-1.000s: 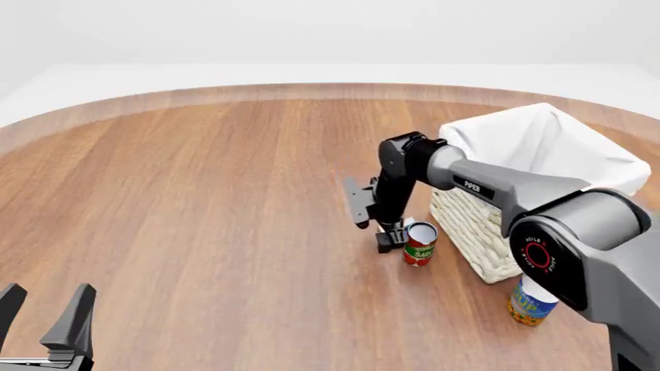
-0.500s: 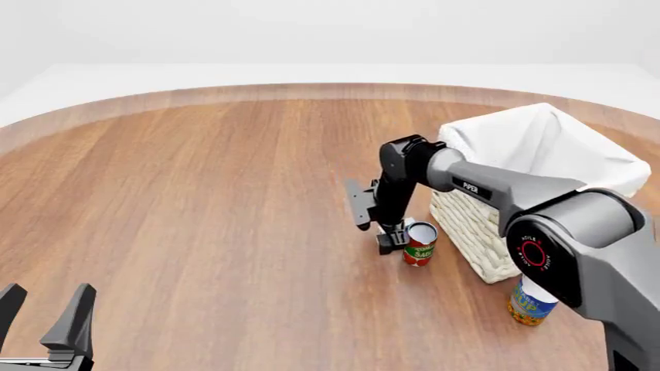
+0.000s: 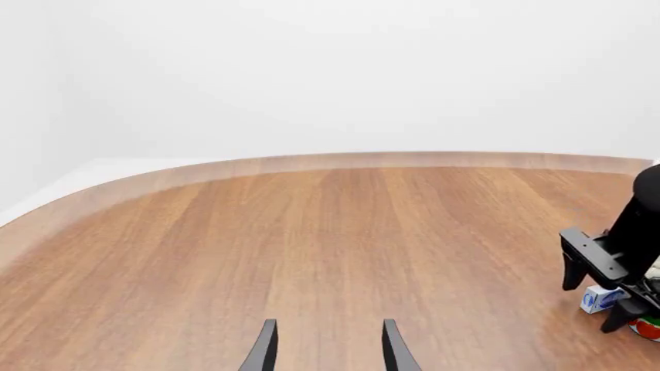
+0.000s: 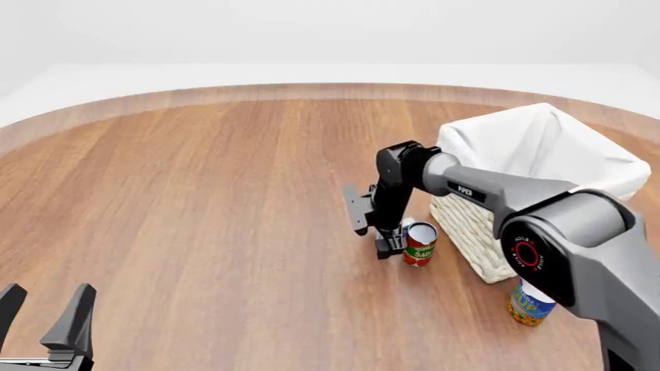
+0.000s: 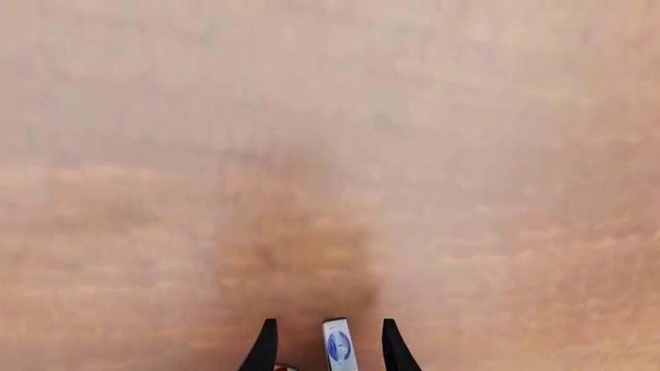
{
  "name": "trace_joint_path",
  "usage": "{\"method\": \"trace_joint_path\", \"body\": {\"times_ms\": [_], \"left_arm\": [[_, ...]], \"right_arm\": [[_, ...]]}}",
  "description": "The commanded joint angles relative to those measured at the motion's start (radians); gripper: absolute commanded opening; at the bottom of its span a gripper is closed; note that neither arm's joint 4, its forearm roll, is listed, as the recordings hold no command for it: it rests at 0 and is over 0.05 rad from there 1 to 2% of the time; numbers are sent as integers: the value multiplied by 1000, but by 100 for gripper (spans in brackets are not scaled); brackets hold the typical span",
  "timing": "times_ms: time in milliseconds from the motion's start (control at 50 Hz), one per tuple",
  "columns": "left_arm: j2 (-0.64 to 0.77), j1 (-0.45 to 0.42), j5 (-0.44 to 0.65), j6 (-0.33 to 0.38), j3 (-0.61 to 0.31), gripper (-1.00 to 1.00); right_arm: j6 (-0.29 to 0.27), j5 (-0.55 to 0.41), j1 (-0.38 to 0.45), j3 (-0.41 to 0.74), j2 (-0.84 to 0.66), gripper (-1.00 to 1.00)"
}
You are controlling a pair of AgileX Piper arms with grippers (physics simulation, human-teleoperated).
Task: Pick up the alphabet soup and the cream cheese box, and put them in the basket.
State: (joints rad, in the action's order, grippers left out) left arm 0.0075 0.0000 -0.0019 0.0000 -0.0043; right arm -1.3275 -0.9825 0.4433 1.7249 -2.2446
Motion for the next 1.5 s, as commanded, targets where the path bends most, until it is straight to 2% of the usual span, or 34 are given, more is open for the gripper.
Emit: {"method": "trace_joint_path", "body": {"times_ms": [20, 640, 940, 1040, 1060, 1160, 1500], "left_arm": [[0, 0, 0, 0, 0, 100], [0, 0, 0, 0, 0, 100], [0, 0, 0, 0, 0, 100], [0, 0, 0, 0, 0, 100], [0, 0, 0, 0, 0, 100], [0, 0, 0, 0, 0, 100], [0, 0, 0, 0, 0, 100]], "right_arm": [[-5, 4, -1, 3, -16, 100], [-22, -27, -13, 97, -74, 100], [-50, -49, -31, 165, -125, 100], [-65, -38, -35, 157, -126, 100], [-69, -33, -38, 155, -127, -100], [-109, 9, -58, 125, -128, -100], [-131, 54, -51, 66, -102, -100]]}}
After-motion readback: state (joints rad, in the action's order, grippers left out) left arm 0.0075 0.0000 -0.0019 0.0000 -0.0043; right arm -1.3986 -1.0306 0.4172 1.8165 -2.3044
